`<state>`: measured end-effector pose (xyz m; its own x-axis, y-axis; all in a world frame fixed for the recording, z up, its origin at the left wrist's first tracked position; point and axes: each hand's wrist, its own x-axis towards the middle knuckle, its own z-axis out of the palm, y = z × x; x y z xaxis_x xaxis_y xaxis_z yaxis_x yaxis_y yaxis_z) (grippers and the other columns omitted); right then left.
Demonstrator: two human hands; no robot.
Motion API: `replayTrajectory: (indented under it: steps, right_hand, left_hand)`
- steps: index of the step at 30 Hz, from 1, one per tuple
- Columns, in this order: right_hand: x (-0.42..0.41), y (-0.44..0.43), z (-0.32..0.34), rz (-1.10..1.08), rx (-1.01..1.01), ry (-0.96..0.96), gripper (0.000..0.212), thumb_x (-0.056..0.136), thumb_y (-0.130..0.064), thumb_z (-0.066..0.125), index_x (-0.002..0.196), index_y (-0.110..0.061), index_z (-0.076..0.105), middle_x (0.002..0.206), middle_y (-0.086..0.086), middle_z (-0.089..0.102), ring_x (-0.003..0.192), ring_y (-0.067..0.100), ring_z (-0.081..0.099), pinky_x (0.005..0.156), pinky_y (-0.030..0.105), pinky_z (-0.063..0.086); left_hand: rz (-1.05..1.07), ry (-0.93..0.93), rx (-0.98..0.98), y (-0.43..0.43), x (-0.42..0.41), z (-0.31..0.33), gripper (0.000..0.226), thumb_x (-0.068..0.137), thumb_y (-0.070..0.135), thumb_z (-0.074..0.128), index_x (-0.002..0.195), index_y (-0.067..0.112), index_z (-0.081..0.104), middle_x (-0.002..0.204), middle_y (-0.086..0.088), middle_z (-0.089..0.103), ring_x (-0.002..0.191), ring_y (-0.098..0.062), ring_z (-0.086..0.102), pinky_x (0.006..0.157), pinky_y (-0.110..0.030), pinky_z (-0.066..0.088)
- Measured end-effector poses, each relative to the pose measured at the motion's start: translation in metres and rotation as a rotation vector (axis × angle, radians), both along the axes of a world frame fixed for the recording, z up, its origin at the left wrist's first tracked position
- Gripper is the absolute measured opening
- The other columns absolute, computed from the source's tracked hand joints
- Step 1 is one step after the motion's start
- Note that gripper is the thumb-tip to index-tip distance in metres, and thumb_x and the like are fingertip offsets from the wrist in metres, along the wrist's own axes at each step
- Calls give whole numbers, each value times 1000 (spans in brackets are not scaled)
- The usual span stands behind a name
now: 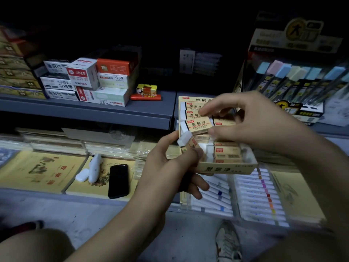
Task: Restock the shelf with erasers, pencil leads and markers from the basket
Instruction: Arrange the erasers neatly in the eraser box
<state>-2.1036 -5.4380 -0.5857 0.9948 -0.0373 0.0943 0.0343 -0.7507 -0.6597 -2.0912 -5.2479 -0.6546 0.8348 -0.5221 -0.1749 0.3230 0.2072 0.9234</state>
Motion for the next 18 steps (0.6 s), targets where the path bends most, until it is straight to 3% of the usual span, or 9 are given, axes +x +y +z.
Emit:
replayTrajectory:
  steps: [1,4,6,8,11,13,18]
  right_hand:
    - [0,1,-1,-11,6,-12,30,79,-19,86,101,-38,76,100,-21,73,74,-17,61,59,4,41]
    - [0,0,-2,-41,-51,-49,25,72,-32,90,92,-41,77,98,-29,71,94,-10,63,77,16,49]
    - [-1,2,-2,-66,-113,-81,20,72,-36,90,86,-42,77,92,-34,66,90,-12,60,73,12,47]
    - [-3,4,-3,-93,-196,-114,18,72,-39,89,84,-43,77,88,-23,63,87,-7,57,67,10,43]
    - [-2,9,-8,-120,-306,-148,19,71,-44,89,85,-43,76,100,-12,62,92,5,57,82,32,51]
    - [0,10,-10,-114,-334,-159,19,71,-45,88,84,-41,76,100,-8,67,95,11,59,85,40,53]
    - [-3,11,-9,-74,-312,-177,26,70,-51,86,88,-36,74,90,-20,65,94,7,55,82,36,50]
  left_hand:
    - [-1,-4,2,0,0,0,38,96,9,65,131,22,61,88,-25,76,54,-30,61,48,-30,52]
    - [0,-4,-2,0,0,1,37,96,9,65,131,20,61,89,-25,76,53,-30,61,47,-30,52]
    - [3,-4,2,-1,0,1,38,96,9,65,132,20,60,88,-23,76,53,-30,61,47,-30,51]
    - [3,-1,8,-1,0,0,39,96,9,65,133,20,59,88,-23,77,54,-30,61,47,-30,52]
    - [6,0,16,0,0,0,39,96,9,65,133,20,59,87,-23,77,54,-30,62,48,-31,52]
    - [10,-2,18,0,0,0,38,96,9,65,132,20,60,87,-22,76,53,-30,61,47,-31,52]
    - [5,-6,12,0,0,1,41,95,9,64,135,18,58,85,-24,75,54,-31,61,47,-30,51]
